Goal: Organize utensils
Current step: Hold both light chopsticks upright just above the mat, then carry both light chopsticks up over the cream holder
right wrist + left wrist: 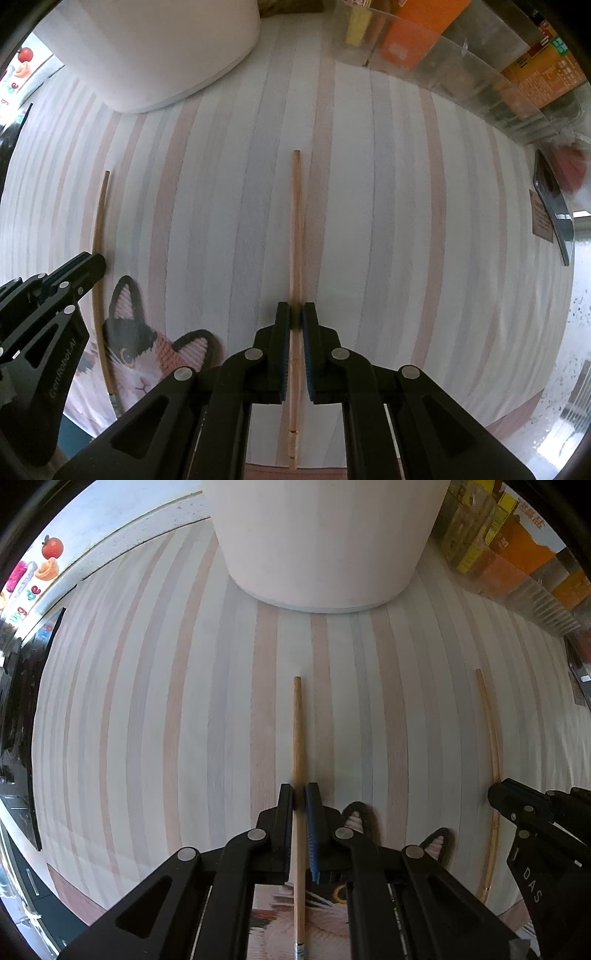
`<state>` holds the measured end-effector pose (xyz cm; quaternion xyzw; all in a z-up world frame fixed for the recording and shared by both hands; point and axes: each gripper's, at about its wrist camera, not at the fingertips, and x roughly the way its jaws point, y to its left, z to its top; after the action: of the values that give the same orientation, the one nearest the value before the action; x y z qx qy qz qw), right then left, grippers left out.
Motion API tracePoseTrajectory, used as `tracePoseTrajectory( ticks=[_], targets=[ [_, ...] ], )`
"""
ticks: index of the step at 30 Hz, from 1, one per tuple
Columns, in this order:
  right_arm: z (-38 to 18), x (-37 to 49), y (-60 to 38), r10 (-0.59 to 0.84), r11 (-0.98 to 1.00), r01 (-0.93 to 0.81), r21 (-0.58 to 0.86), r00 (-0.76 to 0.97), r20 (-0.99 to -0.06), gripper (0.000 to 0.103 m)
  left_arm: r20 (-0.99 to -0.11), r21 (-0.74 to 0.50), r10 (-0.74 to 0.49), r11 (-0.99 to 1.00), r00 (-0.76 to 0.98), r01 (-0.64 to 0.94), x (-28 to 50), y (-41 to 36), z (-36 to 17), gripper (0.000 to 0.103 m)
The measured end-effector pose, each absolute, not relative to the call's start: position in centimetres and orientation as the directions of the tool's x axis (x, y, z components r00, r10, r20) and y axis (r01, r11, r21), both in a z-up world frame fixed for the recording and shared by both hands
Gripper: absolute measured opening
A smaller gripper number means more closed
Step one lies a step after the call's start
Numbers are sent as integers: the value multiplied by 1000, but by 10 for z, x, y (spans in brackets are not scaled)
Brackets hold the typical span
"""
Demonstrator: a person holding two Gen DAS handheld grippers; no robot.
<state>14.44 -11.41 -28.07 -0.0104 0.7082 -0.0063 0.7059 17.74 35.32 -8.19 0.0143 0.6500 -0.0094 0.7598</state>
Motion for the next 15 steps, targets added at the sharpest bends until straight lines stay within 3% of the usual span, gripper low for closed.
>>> tracePoseTrajectory(
  ticks=[6,15],
  targets=[
    [-276,145,-120,-5,1000,7,-5,13,-1000,7,-983,8,2,999,185,32,171,352,-71,4],
    [-239,134,-144,141,987,62,150,128,-982,7,-949,-57,-60,998,308,17,150,359,-12,4]
  ],
)
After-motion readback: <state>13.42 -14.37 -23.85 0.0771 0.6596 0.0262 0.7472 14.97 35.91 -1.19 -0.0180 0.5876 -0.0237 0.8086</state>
